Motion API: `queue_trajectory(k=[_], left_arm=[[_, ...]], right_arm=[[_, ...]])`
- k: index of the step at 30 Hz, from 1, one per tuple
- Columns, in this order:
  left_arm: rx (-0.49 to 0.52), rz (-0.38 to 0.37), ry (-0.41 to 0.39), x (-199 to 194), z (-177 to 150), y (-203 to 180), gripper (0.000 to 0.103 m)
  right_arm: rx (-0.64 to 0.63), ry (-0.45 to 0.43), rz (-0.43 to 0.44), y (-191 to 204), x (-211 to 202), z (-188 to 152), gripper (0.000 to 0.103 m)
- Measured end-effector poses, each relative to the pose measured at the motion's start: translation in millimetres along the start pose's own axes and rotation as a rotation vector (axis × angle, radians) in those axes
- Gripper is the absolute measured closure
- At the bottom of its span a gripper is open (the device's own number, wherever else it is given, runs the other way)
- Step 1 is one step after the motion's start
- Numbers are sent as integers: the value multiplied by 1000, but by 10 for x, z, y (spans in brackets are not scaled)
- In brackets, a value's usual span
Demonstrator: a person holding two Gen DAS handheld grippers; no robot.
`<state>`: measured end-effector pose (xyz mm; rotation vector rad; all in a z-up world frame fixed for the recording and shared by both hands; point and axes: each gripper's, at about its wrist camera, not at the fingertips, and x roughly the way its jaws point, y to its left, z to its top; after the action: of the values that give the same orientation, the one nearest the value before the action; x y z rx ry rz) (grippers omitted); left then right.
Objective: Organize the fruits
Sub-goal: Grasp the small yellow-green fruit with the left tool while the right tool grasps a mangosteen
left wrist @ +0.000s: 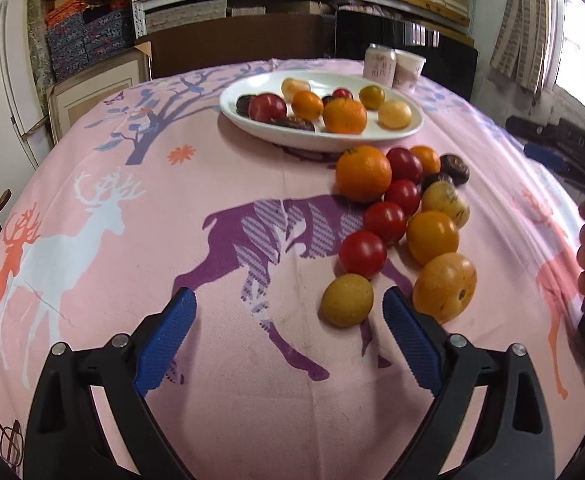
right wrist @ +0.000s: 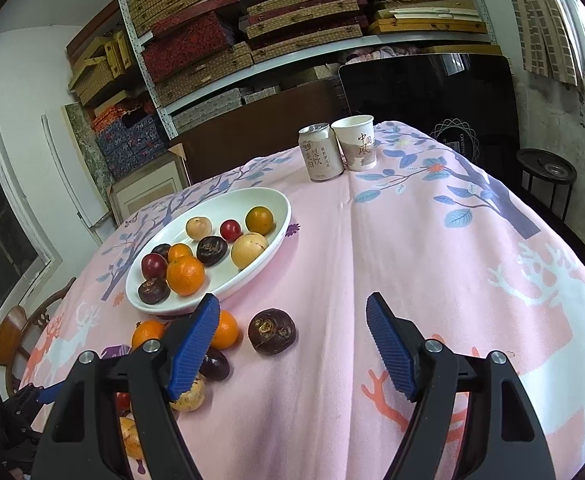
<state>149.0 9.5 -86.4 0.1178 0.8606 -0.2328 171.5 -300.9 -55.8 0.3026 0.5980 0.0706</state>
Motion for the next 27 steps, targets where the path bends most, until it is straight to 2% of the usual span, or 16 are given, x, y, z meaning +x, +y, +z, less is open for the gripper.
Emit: queue_trajectory(k=[2, 4, 8, 9, 14, 18, 25, 27], left_arm=[[16, 7, 14, 33, -2, -32, 11], [31, 8, 21, 49, -2, -62, 16], [43, -26, 51, 110, 3, -100, 39], [42, -38, 58, 123, 4, -102, 40], [42, -78, 49, 125, 20, -139, 41], [61, -94, 50, 142, 34, -212, 46], [64, -95, 49, 144, 37, -229, 46], [63, -98, 49, 145, 36, -227, 49]], right_arm=[[-5, 0, -4, 10, -2, -7, 24], [-12, 2, -5, 23, -2, -15, 22], [-21, 6, -5, 44, 4, -25, 22], [-23, 7, -5, 48, 6, -28, 22], [-24, 10, -5, 50, 9, -31, 22], [-26, 12, -6, 56, 17, -27, 22], [-33, 21, -12, 61, 45, -56, 22], [-34, 24, -14, 65, 54, -59, 22]])
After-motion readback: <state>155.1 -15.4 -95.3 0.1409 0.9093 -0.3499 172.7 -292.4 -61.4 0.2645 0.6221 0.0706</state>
